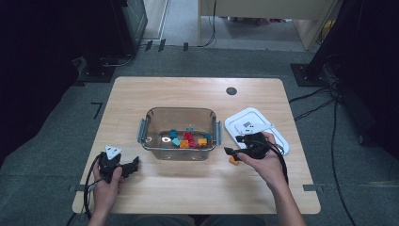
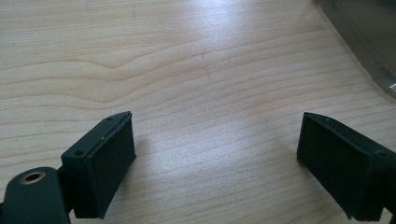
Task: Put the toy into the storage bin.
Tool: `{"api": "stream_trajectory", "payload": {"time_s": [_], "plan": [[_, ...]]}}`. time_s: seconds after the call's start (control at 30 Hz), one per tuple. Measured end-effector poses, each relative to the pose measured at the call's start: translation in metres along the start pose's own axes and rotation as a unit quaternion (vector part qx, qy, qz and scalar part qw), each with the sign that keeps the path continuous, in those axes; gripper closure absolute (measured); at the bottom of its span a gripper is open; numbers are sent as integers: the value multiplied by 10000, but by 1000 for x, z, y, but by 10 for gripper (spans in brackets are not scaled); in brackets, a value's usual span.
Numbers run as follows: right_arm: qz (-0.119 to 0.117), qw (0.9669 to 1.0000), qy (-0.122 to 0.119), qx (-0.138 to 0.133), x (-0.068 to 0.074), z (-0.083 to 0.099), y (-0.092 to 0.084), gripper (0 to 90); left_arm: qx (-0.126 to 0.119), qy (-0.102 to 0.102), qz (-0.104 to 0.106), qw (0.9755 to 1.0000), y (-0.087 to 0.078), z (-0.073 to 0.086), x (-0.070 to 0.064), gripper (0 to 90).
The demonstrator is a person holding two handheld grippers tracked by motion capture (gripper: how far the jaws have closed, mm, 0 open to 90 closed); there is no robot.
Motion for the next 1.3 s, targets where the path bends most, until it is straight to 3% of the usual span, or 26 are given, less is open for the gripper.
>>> {"api": "stream_trajectory", "payload": {"time_s": [0.53,0.83,0.97,1.13,1.3], "plan": [[-71,9995,-21,319,-15,40,23,383,0,-1,1,10000,0,0,0,111],[150,9987,-66,480,-19,51,31,432,0,0,1,10000,0,0,0,111],[282,9985,-84,462,-21,53,33,463,-1,-1,0,10000,0,0,0,111],[273,9988,-76,410,-22,53,32,464,0,-1,1,10000,0,0,0,111],[266,9995,-54,134,-25,50,23,455,-1,0,0,10000,0,0,0,111]]}}
Point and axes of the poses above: each handheld gripper's, and its own axes: y roughly forward along the jaws, z roughly out of its underside, x roughly to its left, the point moved 1 cm from there along y, roughly forward along the jaws, and after that the axes turned 15 degrees about y, right-handed, at the moved point
